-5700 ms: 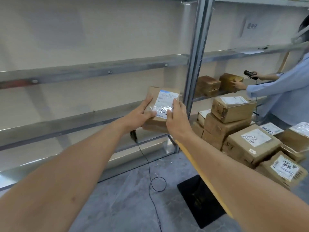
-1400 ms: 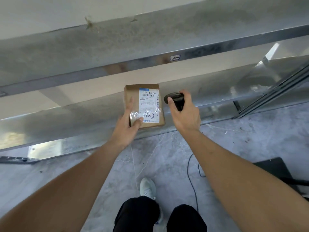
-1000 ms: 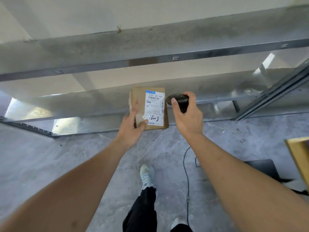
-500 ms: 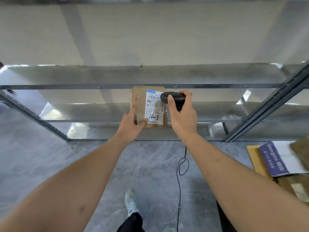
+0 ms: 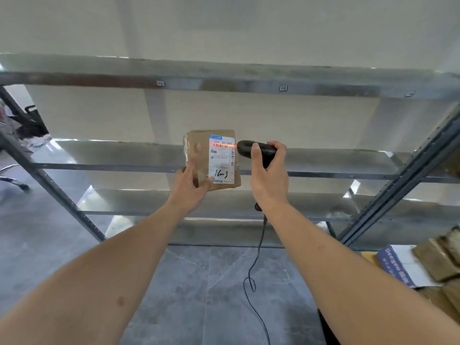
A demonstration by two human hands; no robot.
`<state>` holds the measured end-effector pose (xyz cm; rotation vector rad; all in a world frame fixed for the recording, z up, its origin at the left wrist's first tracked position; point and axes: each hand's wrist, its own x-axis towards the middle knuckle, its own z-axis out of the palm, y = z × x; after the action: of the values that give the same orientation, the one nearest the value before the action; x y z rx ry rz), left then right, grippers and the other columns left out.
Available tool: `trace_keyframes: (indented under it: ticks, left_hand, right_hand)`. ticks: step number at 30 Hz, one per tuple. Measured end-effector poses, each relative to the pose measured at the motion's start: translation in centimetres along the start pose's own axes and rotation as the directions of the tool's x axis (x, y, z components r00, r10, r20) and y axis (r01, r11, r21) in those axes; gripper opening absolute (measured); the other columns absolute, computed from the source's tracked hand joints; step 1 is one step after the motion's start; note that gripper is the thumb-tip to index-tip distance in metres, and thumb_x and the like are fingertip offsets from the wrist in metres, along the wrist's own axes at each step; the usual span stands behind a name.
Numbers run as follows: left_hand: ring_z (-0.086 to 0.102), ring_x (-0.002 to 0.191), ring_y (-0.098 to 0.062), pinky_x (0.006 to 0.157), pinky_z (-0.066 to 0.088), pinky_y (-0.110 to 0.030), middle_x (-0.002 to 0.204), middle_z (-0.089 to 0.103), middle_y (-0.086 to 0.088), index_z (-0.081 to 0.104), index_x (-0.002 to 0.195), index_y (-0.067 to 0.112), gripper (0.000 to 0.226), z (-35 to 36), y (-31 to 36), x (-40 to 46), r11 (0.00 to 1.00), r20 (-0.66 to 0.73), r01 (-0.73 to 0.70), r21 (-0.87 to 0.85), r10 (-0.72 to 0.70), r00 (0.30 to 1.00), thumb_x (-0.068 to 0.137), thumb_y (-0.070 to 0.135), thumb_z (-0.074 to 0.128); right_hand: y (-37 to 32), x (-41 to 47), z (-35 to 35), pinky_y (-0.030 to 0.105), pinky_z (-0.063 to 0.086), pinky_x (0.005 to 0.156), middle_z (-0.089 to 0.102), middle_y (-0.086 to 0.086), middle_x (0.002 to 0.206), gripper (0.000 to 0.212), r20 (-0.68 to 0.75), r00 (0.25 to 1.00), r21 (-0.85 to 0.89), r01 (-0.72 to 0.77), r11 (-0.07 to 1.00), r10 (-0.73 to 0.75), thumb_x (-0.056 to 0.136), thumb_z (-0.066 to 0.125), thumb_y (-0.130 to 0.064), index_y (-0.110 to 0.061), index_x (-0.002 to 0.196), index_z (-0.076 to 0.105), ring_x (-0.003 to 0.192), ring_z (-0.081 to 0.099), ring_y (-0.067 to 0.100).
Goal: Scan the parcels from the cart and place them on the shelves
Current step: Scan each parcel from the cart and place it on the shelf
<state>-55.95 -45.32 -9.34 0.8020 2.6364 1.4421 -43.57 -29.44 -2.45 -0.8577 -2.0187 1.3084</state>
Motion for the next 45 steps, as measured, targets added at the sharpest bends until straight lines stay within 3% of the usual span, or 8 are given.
trace_keyframes:
  ticks: [3,7,11,20,27,33,38,45]
  left_hand:
    - [0.055,0.103,-0.022,0.105,0.048,-0.048,0.111,0.059,-0.005,-0.002,0.156,0.068,0.099,-2.2,-0.1,0.4,1.000,-0.019,0.014,-0.016,-0.015,1.000,0.098,0.033,0.071]
    - [0.061,0.090,-0.029,0.101,0.054,-0.057,0.112,0.061,-0.022,-0.001,0.152,0.074,0.097,-4.7,0.0,0.9,1.000,-0.028,0.022,-0.014,-0.022,0.999,0.097,0.037,0.071]
    - [0.064,0.113,-0.033,0.108,0.050,-0.057,0.134,0.061,-0.014,-0.001,0.151,0.074,0.099,-7.3,0.3,1.5,0.999,-0.016,0.013,-0.044,-0.014,1.000,0.096,0.035,0.072]
    - [0.053,0.116,-0.026,0.113,0.044,-0.047,0.126,0.059,-0.016,-0.003,0.151,0.073,0.101,-11.5,0.0,2.4,0.998,-0.012,0.064,-0.021,-0.064,0.998,0.098,0.032,0.072]
    - [0.065,0.109,-0.020,0.100,0.044,-0.030,0.131,0.064,0.013,0.004,0.159,0.062,0.093,-14.3,0.6,2.5,0.993,0.009,0.044,-0.108,-0.044,0.999,0.101,0.028,0.068]
    - [0.067,0.118,-0.012,0.116,0.045,-0.041,0.136,0.066,0.011,0.015,0.144,0.080,0.089,-18.8,-0.3,2.6,0.953,0.049,0.125,-0.275,-0.116,0.992,0.100,0.027,0.071]
    - [0.068,0.115,-0.007,0.117,0.044,-0.039,0.141,0.063,0.010,0.018,0.158,0.061,0.088,-23.6,-1.6,2.5,0.936,0.077,0.167,-0.309,-0.150,0.986,0.102,0.016,0.069]
    - [0.063,0.101,0.002,0.087,0.051,-0.013,0.140,0.058,0.008,0.013,0.162,0.053,0.087,-29.3,-5.3,2.4,0.941,0.065,0.195,-0.275,-0.184,0.981,0.104,0.013,0.064]
  right_hand:
    - [-2.0,-0.6,0.5,0.043,0.055,0.089,0.067,-0.012,0.103,0.035,-0.011,1.000,0.033,0.004,0.999,-0.004,0.105,0.044,-0.063,-0.042,0.132,0.037,0.091,0.067,0.014]
    - [-4.3,-1.4,1.0,0.049,0.057,0.088,0.069,-0.004,0.107,0.033,-0.016,1.000,0.016,0.024,1.000,-0.023,0.104,0.043,-0.064,-0.043,0.129,0.036,0.092,0.068,0.021]
    - [-6.5,-2.1,1.7,0.050,0.056,0.090,0.068,-0.006,0.107,0.036,-0.021,0.999,0.030,0.039,0.999,-0.038,0.104,0.045,-0.062,-0.040,0.131,0.039,0.093,0.067,0.021]
    - [-9.7,-3.1,3.3,0.048,0.058,0.085,0.066,-0.010,0.104,0.035,-0.005,0.994,-0.013,0.106,0.994,-0.106,0.105,0.045,-0.061,-0.040,0.132,0.036,0.090,0.067,0.020]
    - [-11.2,-3.6,5.4,0.043,0.057,0.085,0.066,-0.007,0.112,0.044,0.045,0.977,-0.107,0.214,0.971,-0.211,0.104,0.049,-0.061,-0.039,0.139,0.037,0.098,0.067,0.022]
    - [-13.5,-4.2,9.0,0.045,0.058,0.085,0.069,-0.001,0.118,0.045,0.063,0.960,-0.181,0.280,0.943,-0.273,0.105,0.050,-0.058,-0.034,0.141,0.037,0.099,0.068,0.025]
    - [-15.8,-4.4,12.8,0.041,0.055,0.082,0.070,0.000,0.116,0.046,0.067,0.960,-0.202,0.278,0.939,-0.270,0.104,0.050,-0.058,-0.033,0.141,0.037,0.099,0.067,0.027]
    - [-17.7,-5.7,19.0,0.043,0.056,0.084,0.070,0.004,0.117,0.048,0.126,0.950,-0.207,0.308,0.928,-0.287,0.105,0.049,-0.057,-0.031,0.143,0.037,0.101,0.067,0.030]
